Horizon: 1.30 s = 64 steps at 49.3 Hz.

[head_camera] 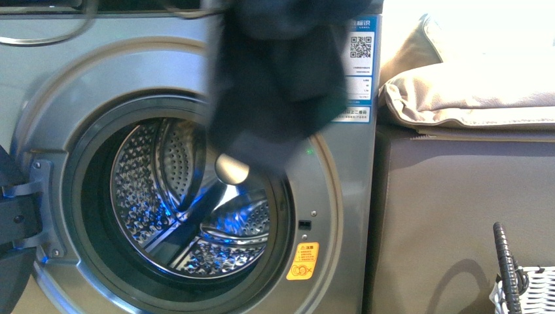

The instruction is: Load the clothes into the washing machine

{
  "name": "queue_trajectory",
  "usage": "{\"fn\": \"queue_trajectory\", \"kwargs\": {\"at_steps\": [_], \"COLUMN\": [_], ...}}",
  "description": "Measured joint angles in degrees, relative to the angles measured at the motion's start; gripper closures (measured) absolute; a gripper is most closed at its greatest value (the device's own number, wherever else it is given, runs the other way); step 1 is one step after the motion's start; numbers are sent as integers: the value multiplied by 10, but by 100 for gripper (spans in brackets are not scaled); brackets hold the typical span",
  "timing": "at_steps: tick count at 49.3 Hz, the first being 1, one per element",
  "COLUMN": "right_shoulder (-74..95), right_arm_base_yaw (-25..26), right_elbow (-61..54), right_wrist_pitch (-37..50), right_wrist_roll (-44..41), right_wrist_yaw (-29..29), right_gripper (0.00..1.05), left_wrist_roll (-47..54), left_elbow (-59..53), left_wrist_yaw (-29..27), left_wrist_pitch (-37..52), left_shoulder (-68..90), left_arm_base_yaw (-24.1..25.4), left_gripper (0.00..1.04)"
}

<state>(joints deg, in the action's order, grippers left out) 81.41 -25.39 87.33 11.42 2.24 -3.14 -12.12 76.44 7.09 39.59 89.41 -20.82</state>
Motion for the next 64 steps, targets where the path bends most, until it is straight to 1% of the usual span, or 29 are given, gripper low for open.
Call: {"fn": "queue_trajectory", "kwargs": {"at_steps": [9,22,30,38,39,40,41,42,43,44,47,49,52,53,54,60,64], "right_shoulder": [0,0,0,0,0,-3,-4,-14,-19,-33,-70,-95,-142,-146,-163,-226,-261], "right_arm_base_yaw": [0,0,0,0,-5,-8,-9,-8,-8,-6,2,11,31,33,41,72,88], "right_elbow": [0,0,0,0,7,14,15,10,4,-13,-71,-113,-190,-197,-224,-339,-416], "right_wrist_pitch": [0,0,0,0,-20,-55,-64,-105,-119,-138,-140,-126,-91,-88,-75,-24,6], "right_wrist_roll": [0,1,1,1,-2,-6,-6,-9,-9,-11,-15,-17,-19,-19,-19,-19,-19], "right_wrist_yaw": [0,0,0,0,30,73,84,137,157,193,240,247,241,240,238,217,194], "right_gripper": [7,7,7,7,9,13,13,18,19,23,31,36,46,47,50,66,78], "left_wrist_roll": [13,38,46,51,52,56,57,61,62,65,70,73,74,74,74,77,84], "left_elbow": [-79,-202,-260,-296,-299,-301,-301,-302,-303,-303,-303,-303,-303,-303,-303,-303,-303], "left_wrist_yaw": [31,81,96,100,99,99,99,98,98,97,94,90,81,80,76,66,59], "left_wrist_pitch": [23,76,103,123,125,129,131,136,138,142,147,152,160,161,163,182,201], "left_shoulder": [-45,-97,-103,-85,-80,-75,-72,-65,-62,-55,-38,-27,-11,-8,-2,26,47], "left_arm_base_yaw": [28,88,120,134,136,136,136,137,137,137,138,140,144,144,145,151,155], "left_gripper": [88,88,88,88,88,88,88,88,88,88,88,88,88,88,88,88,88]}}
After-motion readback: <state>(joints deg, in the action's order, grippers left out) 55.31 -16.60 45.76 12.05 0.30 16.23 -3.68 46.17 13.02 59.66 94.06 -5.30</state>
